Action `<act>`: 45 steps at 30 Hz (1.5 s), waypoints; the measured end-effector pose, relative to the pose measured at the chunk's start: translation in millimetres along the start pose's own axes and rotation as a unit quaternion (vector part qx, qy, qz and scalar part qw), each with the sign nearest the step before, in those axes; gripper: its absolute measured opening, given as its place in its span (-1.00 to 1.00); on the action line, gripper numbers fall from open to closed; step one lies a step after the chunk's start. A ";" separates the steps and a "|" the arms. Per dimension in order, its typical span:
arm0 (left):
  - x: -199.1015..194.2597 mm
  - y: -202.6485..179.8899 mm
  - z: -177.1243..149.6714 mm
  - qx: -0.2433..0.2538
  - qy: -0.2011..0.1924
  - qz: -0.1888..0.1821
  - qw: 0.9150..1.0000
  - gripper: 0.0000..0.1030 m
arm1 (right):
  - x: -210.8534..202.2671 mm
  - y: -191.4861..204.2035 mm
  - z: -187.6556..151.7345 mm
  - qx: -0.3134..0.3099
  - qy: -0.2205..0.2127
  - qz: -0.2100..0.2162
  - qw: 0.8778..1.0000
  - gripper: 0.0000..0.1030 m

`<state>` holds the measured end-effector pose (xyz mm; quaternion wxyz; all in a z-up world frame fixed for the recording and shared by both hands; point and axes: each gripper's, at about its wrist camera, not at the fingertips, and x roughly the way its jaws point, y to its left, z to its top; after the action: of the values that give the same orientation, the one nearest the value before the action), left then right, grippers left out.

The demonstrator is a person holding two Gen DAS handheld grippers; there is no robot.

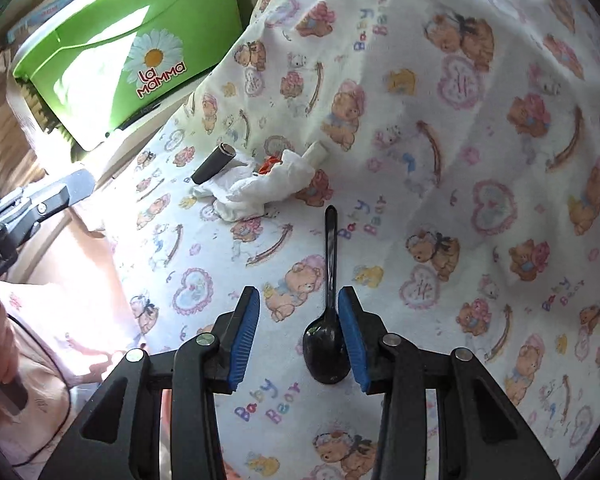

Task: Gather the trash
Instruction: 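Grasp the black spoon with the right tool while the left tool grasps the white stick, then carry the spoon and white stick down over the pink wastebasket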

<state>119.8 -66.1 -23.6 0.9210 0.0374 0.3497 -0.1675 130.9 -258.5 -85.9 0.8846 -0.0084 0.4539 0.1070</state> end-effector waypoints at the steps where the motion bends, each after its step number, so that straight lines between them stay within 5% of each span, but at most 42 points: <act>1: -0.3 -0.5 -0.5 0.002 -0.001 0.003 1.000 -0.71 | 0.9 2.9 0.3 0.000 -0.007 -0.018 1.000 -0.17; 6: -0.7 -1.3 -1.3 0.004 -0.002 0.005 1.000 -0.71 | 7.7 11.2 5.3 0.002 -0.018 -0.068 0.998 -0.17; 14: 0.2 3.5 -1.8 0.005 0.000 0.015 1.000 -0.71 | 22.0 13.5 9.1 -0.010 -0.002 -0.087 0.996 -0.18; 18: -1.5 6.6 -1.8 0.001 -0.002 0.017 1.000 -0.71 | 20.3 14.6 7.2 -0.008 -0.007 -0.090 0.996 -0.47; 21: -2.0 6.9 -2.1 0.001 -0.003 0.019 1.000 -0.71 | 17.8 13.8 2.8 0.002 -0.015 -0.101 0.995 -0.87; 26: -3.2 5.4 -3.3 0.004 -0.002 0.018 1.000 -0.71 | 16.2 13.7 0.2 0.030 -0.038 -0.135 0.990 -0.87; 45: -18.8 -5.4 -10.3 0.030 -0.013 0.013 0.999 -0.71 | -84.0 45.5 -25.1 0.083 -0.142 -0.088 0.982 -0.87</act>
<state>98.3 -63.9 -18.8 0.9260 0.0668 0.3320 -0.1666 54.4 -232.1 -29.3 0.9437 0.0401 0.3283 -0.0090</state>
